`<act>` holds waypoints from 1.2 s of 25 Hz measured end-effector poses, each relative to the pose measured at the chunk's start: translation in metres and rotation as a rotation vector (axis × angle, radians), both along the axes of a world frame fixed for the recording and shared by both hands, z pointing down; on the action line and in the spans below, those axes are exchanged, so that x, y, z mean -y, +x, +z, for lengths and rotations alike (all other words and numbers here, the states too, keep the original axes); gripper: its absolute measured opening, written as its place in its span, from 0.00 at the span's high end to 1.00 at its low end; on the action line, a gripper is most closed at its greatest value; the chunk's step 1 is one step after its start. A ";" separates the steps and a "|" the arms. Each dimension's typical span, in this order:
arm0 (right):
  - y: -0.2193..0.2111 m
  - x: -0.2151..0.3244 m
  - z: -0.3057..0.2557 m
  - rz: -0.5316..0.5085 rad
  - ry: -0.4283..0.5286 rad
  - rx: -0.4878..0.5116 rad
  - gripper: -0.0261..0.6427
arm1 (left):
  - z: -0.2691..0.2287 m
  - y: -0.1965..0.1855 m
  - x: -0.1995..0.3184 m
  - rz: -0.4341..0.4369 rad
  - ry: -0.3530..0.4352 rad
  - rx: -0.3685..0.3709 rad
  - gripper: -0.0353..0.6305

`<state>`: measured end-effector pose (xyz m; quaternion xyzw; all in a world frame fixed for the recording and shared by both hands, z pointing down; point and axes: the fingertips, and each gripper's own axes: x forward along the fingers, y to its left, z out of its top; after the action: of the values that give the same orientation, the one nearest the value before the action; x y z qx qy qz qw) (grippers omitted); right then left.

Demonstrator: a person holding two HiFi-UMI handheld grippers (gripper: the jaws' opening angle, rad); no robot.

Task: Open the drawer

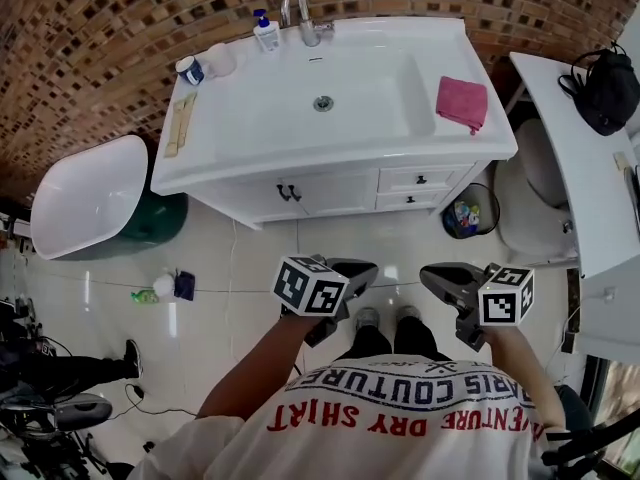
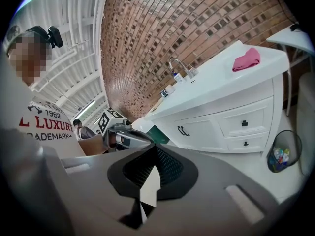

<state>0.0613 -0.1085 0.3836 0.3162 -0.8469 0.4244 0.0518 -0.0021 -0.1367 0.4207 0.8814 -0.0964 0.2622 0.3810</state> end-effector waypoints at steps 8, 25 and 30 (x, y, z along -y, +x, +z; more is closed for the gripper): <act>0.042 0.045 0.047 -0.015 0.001 -0.113 0.95 | 0.010 0.008 -0.004 -0.073 -0.051 0.000 0.97; 0.127 0.185 0.229 0.178 -0.113 -0.417 0.70 | 0.078 -0.024 0.025 -0.291 -0.194 -0.021 0.97; 0.138 0.215 0.298 0.237 -0.177 -0.498 0.66 | 0.109 -0.060 0.021 -0.330 -0.241 0.029 0.97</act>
<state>0.1990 -0.3231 0.6812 0.5016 -0.7250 0.4090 0.2357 -0.0623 -0.1572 0.5297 0.7978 -0.2130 0.2184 0.5201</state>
